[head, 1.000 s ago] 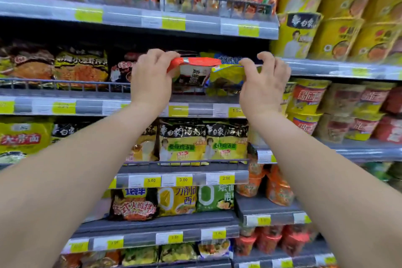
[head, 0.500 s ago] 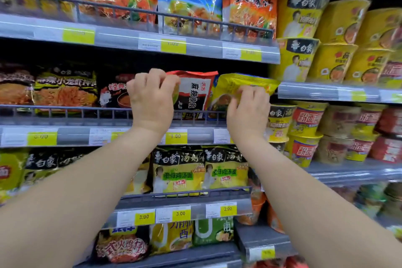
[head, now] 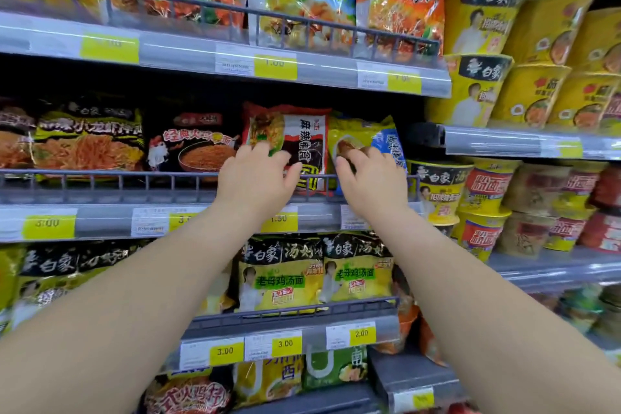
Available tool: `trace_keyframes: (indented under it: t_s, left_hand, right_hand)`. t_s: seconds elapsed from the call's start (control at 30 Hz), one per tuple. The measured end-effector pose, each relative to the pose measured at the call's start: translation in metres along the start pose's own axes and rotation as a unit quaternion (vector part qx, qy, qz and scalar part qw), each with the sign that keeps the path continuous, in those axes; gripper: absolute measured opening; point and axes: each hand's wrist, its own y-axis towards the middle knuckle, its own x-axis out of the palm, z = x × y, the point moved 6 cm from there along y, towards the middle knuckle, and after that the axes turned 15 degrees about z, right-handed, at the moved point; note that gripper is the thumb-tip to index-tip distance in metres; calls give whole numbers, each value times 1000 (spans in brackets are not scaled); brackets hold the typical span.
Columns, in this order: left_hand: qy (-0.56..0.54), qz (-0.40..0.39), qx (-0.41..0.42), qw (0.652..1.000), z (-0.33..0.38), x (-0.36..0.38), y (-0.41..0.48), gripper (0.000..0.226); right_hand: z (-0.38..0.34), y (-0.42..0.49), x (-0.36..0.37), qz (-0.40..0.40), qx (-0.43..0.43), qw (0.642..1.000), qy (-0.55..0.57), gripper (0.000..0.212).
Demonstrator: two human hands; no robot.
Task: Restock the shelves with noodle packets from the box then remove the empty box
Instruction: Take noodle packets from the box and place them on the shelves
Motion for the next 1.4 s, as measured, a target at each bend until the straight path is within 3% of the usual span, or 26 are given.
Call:
trace_keyframes:
  t_s: [0.17,0.27,0.33,0.47,0.7,0.9,1.03,1.23,1.4]
  left_hand:
    - [1,51,26,998,0,-3,2,51]
    - [-71,126,15,989,11,-13,-1,39]
    - [-136,132,33,981,31,-15,-16,29]
    - [-225,80,85,967,88,-7,-67,24]
    - [-336,-92,145,926,253,-16,-213,23]
    - [-410,-220,200,862,420,-56,-336,26]
    - [-434,-277,227,827,498,-70,-383,28]
    - [-454,-351,215,790,583,-33,-422,25]
    - [-446,-369,185,794,651,35,-421,23]
  right_hand:
    - [3,-8,2,39,-15,999,4,49]
    - [10,-25,-13,108,13,991,79,43]
    - [18,-48,-26,134,26,985,110,36]
    - [55,-112,-53,114,44,987,108,29]
    - [188,-282,-152,-53,85,995,-2,29]
    - [305,-407,-274,-184,165,966,-82,23]
    - [368,-463,-329,-201,244,941,-121,26]
    - [450,-499,-345,-214,294,922,-130,27]
    - [539,-492,-313,-249,304,910,-131,27]
